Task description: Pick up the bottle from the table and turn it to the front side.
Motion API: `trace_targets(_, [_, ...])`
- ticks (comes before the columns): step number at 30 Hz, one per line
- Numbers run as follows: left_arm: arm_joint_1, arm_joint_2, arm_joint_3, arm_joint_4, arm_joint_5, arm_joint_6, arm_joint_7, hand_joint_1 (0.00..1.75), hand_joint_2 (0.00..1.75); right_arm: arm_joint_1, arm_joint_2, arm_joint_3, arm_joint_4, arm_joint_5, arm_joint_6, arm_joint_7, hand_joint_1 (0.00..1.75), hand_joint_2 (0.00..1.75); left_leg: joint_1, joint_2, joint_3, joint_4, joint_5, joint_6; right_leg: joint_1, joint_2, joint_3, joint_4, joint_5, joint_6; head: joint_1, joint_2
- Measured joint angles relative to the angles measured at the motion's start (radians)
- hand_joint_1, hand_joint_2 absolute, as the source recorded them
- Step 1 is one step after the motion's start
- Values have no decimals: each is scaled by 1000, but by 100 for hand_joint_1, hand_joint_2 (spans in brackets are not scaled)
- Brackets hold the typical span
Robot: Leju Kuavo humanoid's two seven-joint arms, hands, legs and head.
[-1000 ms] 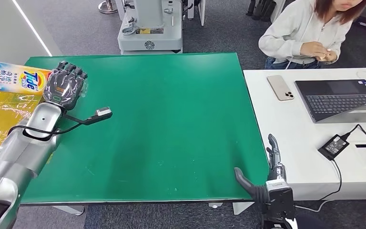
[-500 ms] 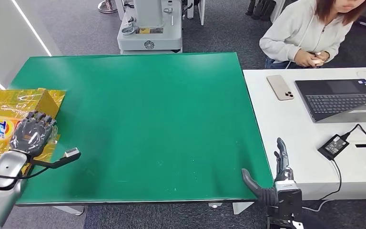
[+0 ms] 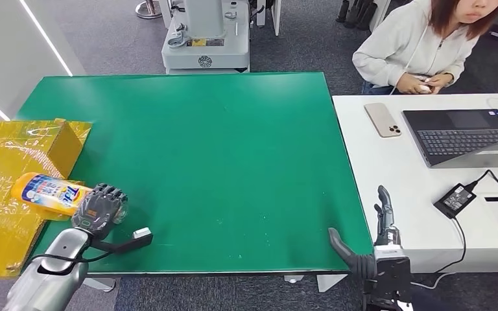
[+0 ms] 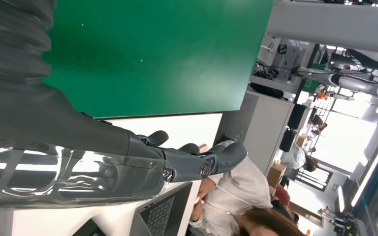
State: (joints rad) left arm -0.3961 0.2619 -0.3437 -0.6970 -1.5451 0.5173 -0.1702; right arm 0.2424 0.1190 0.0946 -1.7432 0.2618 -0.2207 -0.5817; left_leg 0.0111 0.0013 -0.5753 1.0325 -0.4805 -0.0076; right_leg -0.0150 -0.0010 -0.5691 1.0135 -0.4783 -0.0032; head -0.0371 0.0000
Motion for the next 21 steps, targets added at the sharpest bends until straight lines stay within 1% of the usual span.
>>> trace_targets(4, [-57,-64,-4,80,34,24,-21,0,175,-6,0,3,1,0,-15,0,0,175,0,0,0,0,1,0,0,0,0,0,0,0,0,0])
trace_targets(7, [-100,-108,-5,137,75,18,-12,0,175,-11,0,10,3,0,-30,2,0,175,0,0,0,0,1,0,0,0,0,0,0,0,0,0])
trace_targets(11, [-140,-138,-4,183,107,16,-1,0,175,-13,0,17,7,-5,-38,8,0,175,0,0,0,0,1,0,0,0,0,1,0,0,0,0])
trace_targets(16, [-164,-148,2,222,151,33,26,0,175,-11,-1,20,14,-16,-40,18,0,175,0,0,0,-1,1,-1,0,0,0,1,0,0,0,0])
trace_targets(21, [-165,-149,23,250,189,71,49,0,175,-9,-1,20,30,-35,-19,23,0,175,0,0,0,-1,1,-1,0,0,0,1,0,0,0,0])
